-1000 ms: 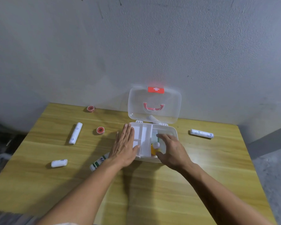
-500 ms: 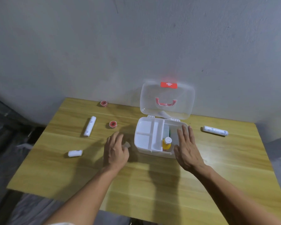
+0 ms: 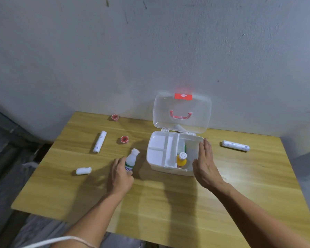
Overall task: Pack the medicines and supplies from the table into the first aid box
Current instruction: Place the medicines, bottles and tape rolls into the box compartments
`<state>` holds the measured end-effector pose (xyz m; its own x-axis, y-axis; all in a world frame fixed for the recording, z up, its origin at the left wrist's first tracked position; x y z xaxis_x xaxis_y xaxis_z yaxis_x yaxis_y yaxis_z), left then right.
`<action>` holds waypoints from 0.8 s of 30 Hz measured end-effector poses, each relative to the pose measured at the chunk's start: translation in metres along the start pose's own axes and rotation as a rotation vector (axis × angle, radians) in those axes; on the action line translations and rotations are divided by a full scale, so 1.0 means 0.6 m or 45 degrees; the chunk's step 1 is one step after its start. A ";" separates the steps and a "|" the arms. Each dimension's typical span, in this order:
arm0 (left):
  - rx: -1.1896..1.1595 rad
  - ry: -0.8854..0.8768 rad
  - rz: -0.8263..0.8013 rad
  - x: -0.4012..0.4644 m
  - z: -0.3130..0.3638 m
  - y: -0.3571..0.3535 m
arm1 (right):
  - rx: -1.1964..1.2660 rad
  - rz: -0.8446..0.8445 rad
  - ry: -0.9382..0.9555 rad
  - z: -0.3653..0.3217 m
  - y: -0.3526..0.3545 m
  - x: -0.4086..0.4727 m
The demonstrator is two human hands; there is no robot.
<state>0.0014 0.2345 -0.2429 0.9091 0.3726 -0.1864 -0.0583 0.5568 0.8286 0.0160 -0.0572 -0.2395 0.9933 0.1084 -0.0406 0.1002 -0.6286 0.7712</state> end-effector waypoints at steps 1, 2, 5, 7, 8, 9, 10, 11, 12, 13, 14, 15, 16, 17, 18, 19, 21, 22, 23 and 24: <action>-0.060 -0.008 0.037 0.001 0.010 0.007 | 0.003 -0.002 -0.007 0.000 0.000 0.001; -0.110 -0.024 0.075 0.001 0.023 0.015 | 0.003 -0.006 -0.006 0.000 0.000 0.001; -0.242 -0.133 0.124 0.005 0.070 0.027 | 0.009 -0.019 0.009 0.001 0.003 0.001; -0.293 -0.252 0.097 0.004 0.108 0.028 | 0.006 -0.011 0.035 0.002 0.007 0.001; -0.298 -0.309 0.070 0.001 0.129 0.026 | -0.001 -0.007 0.049 0.003 0.009 0.001; -0.298 -0.353 0.040 -0.001 0.149 0.022 | -0.007 -0.003 0.056 0.003 0.011 0.000; -0.293 -0.385 0.012 -0.004 0.166 0.017 | -0.005 0.002 0.054 0.001 0.012 0.000; -0.285 -0.410 -0.009 -0.005 0.183 0.011 | 0.006 0.022 0.053 0.000 0.016 -0.001; -0.270 -0.432 -0.024 -0.005 0.197 0.003 | 0.020 0.052 0.056 -0.003 0.020 0.000; -0.251 -0.449 -0.039 -0.005 0.209 -0.007 | 0.018 0.089 0.069 -0.006 0.026 0.000; -0.235 -0.466 -0.055 -0.004 0.221 -0.015 | -0.006 0.129 0.087 -0.009 0.032 0.001; -0.222 -0.482 -0.069 -0.004 0.230 -0.023 | -0.031 0.173 0.107 -0.013 0.037 0.003; -0.212 -0.501 -0.080 -0.004 0.240 -0.030 | -0.028 0.223 0.113 -0.014 0.043 0.006; -0.207 -0.515 -0.093 -0.004 0.249 -0.036 | 0.021 0.268 0.101 -0.016 0.050 0.010; -0.208 -0.524 -0.109 -0.005 0.258 -0.042 | 0.117 0.304 0.075 -0.018 0.058 0.015; -0.210 -0.531 -0.126 -0.005 0.265 -0.047 | 0.248 0.332 0.048 -0.023 0.067 0.020; -0.203 -0.559 -0.170 -0.004 0.277 -0.058 | 0.532 0.358 -0.008 -0.032 0.083 0.030; -0.199 -0.581 -0.196 -0.004 0.281 -0.064 | 0.656 0.366 -0.043 -0.035 0.090 0.036; -0.200 -0.601 -0.222 -0.004 0.286 -0.069 | 0.767 0.376 -0.084 -0.036 0.096 0.040; -0.207 -0.613 -0.242 -0.005 0.289 -0.073 | 0.865 0.389 -0.127 -0.035 0.100 0.044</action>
<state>0.0731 0.0801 -0.1872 0.9938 -0.1069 -0.0308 0.0975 0.7032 0.7043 0.0468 -0.0758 -0.1808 0.9799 -0.1974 0.0303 -0.1994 -0.9599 0.1970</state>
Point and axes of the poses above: each hand's wrist, its own x-axis towards the middle knuckle, its own y-axis out of the back of the hand, z = x × y, the point moved 4 cm from there along x, towards the middle knuckle, and after that the axes turned 9 degrees about y, right-handed, at the moved point
